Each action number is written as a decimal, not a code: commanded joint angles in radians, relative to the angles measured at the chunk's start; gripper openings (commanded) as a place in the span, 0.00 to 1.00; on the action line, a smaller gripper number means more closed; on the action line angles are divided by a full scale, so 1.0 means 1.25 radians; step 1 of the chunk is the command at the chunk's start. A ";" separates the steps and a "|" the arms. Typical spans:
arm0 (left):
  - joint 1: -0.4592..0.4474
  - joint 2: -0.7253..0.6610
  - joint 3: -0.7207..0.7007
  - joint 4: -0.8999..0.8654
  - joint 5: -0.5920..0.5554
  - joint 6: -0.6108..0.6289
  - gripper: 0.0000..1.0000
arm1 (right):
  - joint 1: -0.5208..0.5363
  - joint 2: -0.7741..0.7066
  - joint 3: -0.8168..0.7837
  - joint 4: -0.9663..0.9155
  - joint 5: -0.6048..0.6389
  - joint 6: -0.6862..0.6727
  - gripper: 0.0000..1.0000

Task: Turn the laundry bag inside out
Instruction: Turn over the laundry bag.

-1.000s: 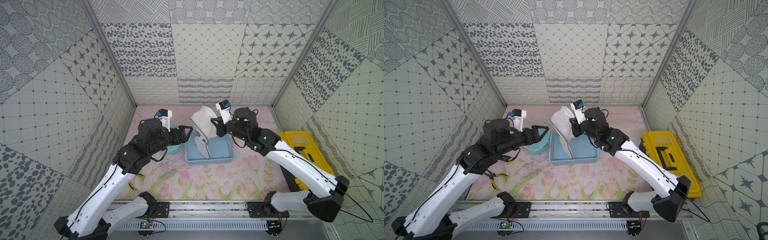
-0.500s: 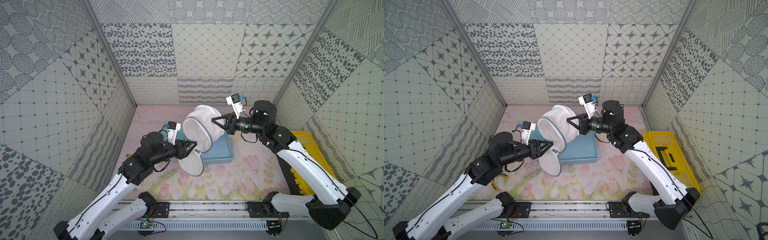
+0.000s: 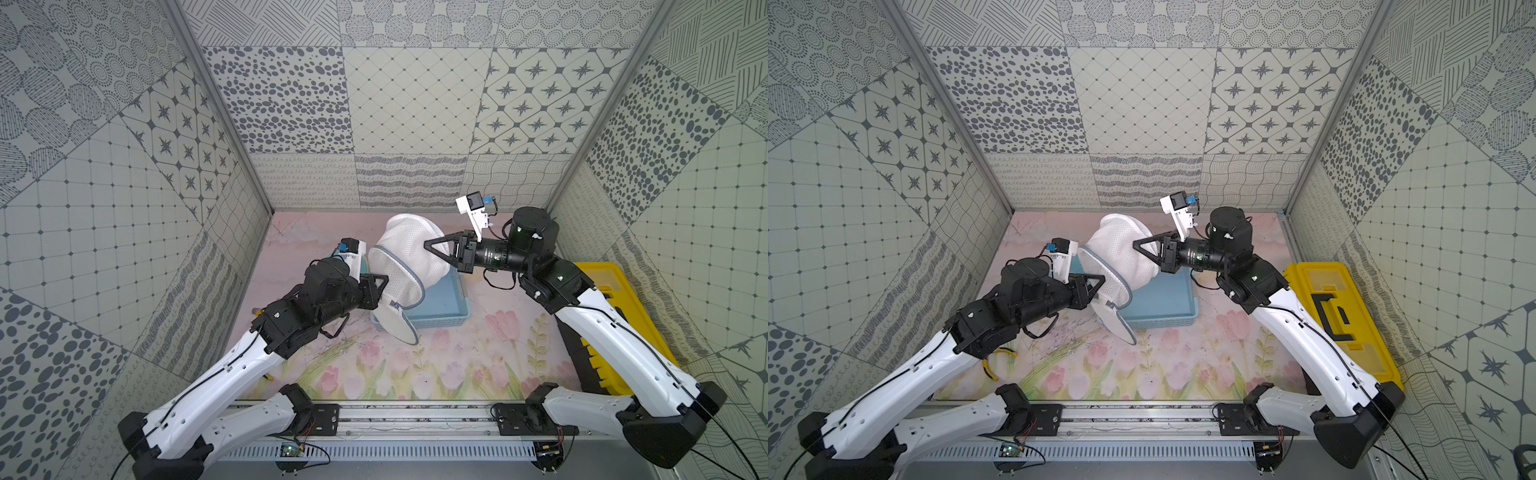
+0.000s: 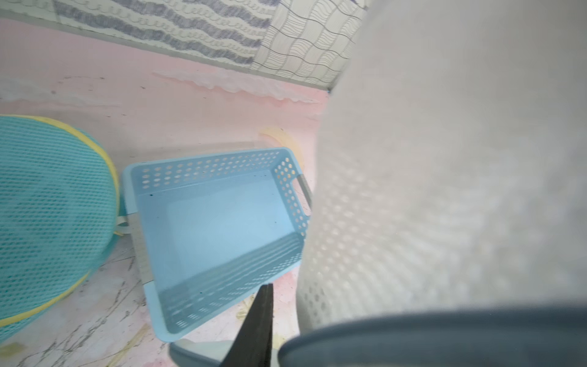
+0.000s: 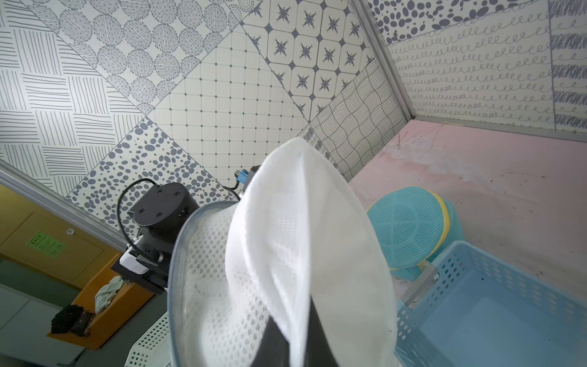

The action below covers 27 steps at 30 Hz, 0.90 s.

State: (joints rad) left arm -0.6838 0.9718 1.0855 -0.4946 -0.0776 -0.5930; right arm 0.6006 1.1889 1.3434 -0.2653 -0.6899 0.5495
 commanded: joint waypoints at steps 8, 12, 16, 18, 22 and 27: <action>0.072 -0.044 0.014 -0.076 0.075 0.024 0.80 | 0.000 -0.016 -0.021 0.057 0.021 0.023 0.00; 0.072 -0.079 0.053 -0.215 0.066 0.029 0.85 | -0.001 -0.013 -0.030 0.055 0.039 0.016 0.00; 0.072 -0.115 0.073 -0.347 0.058 0.030 0.87 | -0.003 -0.007 -0.036 0.057 0.043 0.013 0.00; 0.072 -0.142 0.076 -0.353 0.141 0.060 0.81 | -0.003 -0.004 -0.036 0.059 0.039 0.013 0.00; 0.065 -0.191 0.030 -0.186 0.370 0.018 0.55 | -0.003 0.003 -0.045 0.097 0.020 0.033 0.00; -0.069 -0.133 -0.029 0.108 0.360 -0.014 0.34 | -0.003 0.009 -0.055 0.135 0.008 0.061 0.00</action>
State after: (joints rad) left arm -0.6693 0.7609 1.0840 -0.6720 0.2146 -0.5953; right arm 0.5995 1.1900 1.2861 -0.1932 -0.6594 0.5968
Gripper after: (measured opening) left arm 0.353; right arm 0.061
